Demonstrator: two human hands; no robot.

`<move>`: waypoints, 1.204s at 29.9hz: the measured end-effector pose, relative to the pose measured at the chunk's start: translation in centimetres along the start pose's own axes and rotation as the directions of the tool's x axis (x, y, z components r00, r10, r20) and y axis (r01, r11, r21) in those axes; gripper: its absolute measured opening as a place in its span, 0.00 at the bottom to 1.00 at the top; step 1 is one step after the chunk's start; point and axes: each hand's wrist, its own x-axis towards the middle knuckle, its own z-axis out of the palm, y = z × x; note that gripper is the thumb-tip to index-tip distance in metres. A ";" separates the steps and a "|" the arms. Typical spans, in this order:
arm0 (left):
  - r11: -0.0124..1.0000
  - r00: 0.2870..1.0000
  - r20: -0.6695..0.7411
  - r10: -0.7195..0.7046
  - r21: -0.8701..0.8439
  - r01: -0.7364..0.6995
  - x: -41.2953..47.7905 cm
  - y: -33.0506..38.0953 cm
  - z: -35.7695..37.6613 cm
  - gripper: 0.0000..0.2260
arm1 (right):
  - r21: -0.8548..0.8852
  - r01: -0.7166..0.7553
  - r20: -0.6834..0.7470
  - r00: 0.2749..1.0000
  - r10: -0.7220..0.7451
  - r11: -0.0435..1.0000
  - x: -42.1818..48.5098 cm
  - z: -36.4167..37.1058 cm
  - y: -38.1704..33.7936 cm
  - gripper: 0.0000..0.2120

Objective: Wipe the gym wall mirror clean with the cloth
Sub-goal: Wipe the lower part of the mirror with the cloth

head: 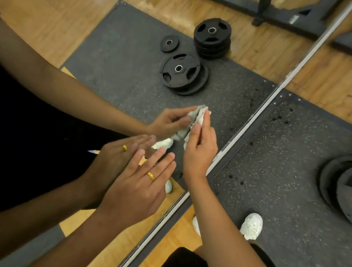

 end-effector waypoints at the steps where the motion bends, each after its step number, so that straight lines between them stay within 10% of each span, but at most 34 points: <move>1: 1.000 1.000 -0.004 0.007 0.004 -0.007 0.0 0.0 0.1 0.20 | -0.003 -0.027 -0.023 0.999 0.027 1.000 0.3 0.1 0.5 0.21; 7: 1.000 1.000 0.019 0.005 0.023 -0.006 -0.1 0.0 0.2 0.20 | 0.060 -0.216 -0.013 0.976 0.217 0.975 2.2 0.2 0.3 0.20; 19: 0.983 0.998 0.047 -0.046 0.179 0.037 0.6 0.6 0.1 0.21 | 0.042 0.226 0.048 0.973 -0.228 0.973 4.7 -1.0 0.9 0.18; 26: 0.973 0.994 0.100 -0.045 0.231 0.021 0.2 0.6 0.2 0.21 | 0.069 -0.389 0.087 0.920 0.383 0.919 7.5 -1.1 3.2 0.21; 36: 0.977 0.999 0.022 -0.033 0.209 0.028 0.0 0.5 1.0 0.18 | 0.109 0.060 -0.027 0.998 -0.058 0.992 8.8 -0.7 -0.3 0.18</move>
